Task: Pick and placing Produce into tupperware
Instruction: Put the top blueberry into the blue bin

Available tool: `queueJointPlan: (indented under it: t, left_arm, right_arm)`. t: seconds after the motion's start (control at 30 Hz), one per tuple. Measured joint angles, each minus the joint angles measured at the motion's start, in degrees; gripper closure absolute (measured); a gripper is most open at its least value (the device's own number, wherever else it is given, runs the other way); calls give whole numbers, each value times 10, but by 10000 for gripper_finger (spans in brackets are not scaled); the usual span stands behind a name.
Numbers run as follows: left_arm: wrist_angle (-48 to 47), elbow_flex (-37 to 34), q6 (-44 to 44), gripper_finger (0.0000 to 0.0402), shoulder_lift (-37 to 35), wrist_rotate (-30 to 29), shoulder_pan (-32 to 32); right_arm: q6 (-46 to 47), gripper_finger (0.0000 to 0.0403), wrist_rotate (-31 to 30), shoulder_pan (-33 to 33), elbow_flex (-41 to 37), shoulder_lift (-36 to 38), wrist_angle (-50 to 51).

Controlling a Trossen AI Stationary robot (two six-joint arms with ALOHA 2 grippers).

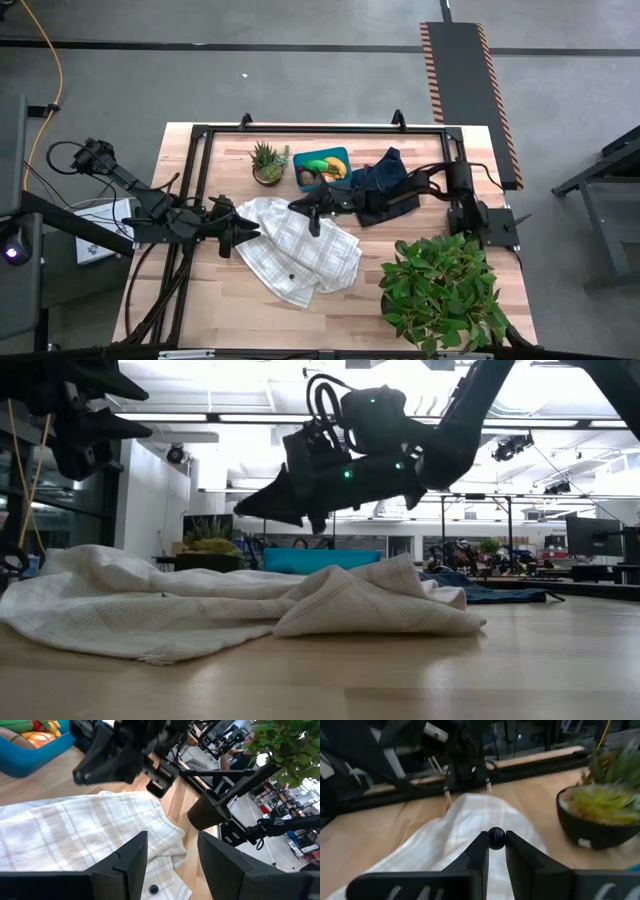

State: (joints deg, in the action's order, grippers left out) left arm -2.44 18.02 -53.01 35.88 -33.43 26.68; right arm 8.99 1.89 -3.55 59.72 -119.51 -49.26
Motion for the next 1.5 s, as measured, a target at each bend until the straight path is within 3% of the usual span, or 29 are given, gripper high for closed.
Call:
queueJointPlan:
  t: [0.43,0.97,1.5]
  left_arm:
    - [-7,0,0,238,0,0,0]
    - [-7,0,0,238,0,0,0]
    - [-8,0,0,238,0,-2,0]
  right_arm:
    - [0,364,-15,-53,0,51,46]
    - [0,364,-81,-113,0,118,216]
    - [3,364,-78,-157,0,204,370]
